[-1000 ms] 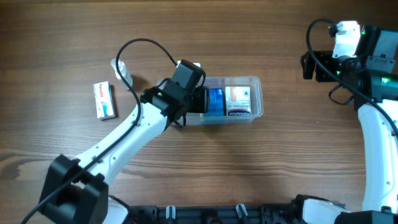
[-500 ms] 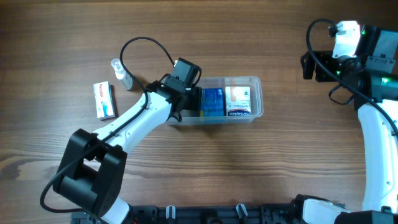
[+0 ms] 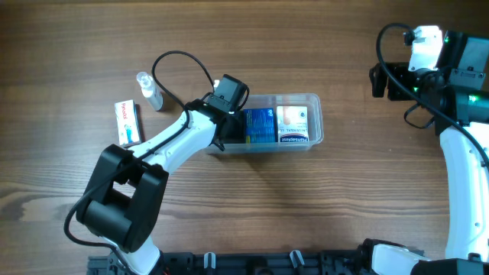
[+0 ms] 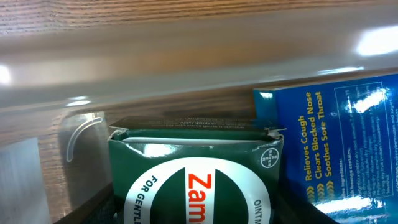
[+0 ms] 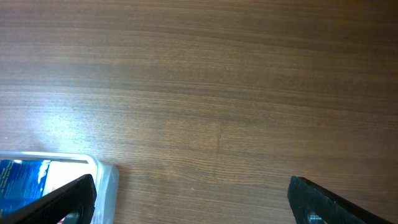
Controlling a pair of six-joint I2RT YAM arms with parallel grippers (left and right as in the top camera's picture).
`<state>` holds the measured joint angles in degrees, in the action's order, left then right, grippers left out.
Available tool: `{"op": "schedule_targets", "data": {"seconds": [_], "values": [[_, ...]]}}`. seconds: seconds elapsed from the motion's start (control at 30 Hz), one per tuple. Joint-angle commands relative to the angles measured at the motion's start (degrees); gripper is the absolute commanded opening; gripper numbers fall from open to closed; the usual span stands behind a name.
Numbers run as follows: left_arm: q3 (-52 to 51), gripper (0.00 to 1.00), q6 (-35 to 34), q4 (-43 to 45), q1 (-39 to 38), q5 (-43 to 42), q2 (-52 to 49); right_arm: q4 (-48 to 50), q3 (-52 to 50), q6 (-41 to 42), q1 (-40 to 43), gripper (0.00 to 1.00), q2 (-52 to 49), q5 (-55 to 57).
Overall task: Pack container
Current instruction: 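Lower Zam-Buk tin with left gripper into container's left side, release, then move left gripper to clear spray bottle and grasp it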
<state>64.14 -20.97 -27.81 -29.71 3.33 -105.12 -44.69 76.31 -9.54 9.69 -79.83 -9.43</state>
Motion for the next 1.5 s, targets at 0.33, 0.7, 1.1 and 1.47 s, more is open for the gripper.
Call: {"op": "schedule_targets", "data": {"seconds": [0.33, 0.7, 1.1, 1.47], "values": [[1.1, 0.74, -1.8, 2.0, 0.0, -6.5, -0.2, 0.1, 0.1, -0.6, 0.0, 1.00, -0.3, -1.0], [1.1, 0.80, -1.8, 0.8, 0.0, -8.8, 4.7, 0.1, 0.1, -0.6, 0.0, 1.00, -0.3, -1.0], [1.1, 1.00, 1.5, -18.8, 26.3, 0.8, 25.7, 0.1, 0.1, -0.6, 0.0, 1.00, -0.3, -1.0], [0.6, 1.00, 2.8, -19.3, 36.7, 5.6, 21.7, 0.1, 0.1, -0.6, 0.0, 1.00, -0.3, -1.0]]}}
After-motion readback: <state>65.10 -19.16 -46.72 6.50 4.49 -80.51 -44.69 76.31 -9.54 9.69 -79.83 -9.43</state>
